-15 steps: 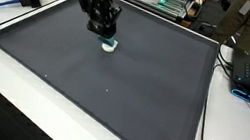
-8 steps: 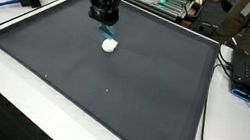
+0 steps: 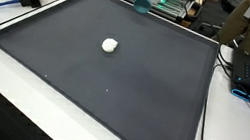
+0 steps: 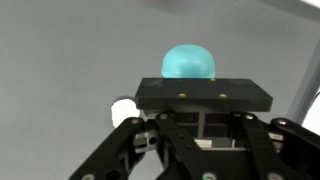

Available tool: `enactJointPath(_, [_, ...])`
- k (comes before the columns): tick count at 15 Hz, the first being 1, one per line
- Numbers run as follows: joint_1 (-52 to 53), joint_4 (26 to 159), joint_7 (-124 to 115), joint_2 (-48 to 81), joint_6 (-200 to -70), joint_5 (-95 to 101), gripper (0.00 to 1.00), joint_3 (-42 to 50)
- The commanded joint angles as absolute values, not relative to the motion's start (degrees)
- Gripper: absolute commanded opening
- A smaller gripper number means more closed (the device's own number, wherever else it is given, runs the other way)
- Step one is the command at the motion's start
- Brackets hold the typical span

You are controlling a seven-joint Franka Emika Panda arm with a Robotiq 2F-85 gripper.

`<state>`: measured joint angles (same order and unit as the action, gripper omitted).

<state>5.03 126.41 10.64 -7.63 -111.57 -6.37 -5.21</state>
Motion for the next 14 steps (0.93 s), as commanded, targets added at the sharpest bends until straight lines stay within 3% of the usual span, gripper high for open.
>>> enactJointPath(1, [7.51,137.9,17.86,-21.87,-109.26,-12.62,0.22,-4.73])
enactJointPath(2, [8.17,140.0,18.59,-25.04,-109.57,-13.53,0.22,-4.4])
enactJointPath(3, [7.62,133.47,15.65,-16.76,-109.58,-10.86,0.47,-4.82])
enactJointPath(8, [8.65,138.86,16.9,-24.34,-109.59,-11.84,0.47,-4.34])
enactJointPath(9, [8.65,138.92,16.94,-24.3,-109.59,-11.86,0.22,-4.32])
enactJointPath(14, [9.27,142.32,12.24,-28.5,-106.9,-18.52,0.22,-3.5])
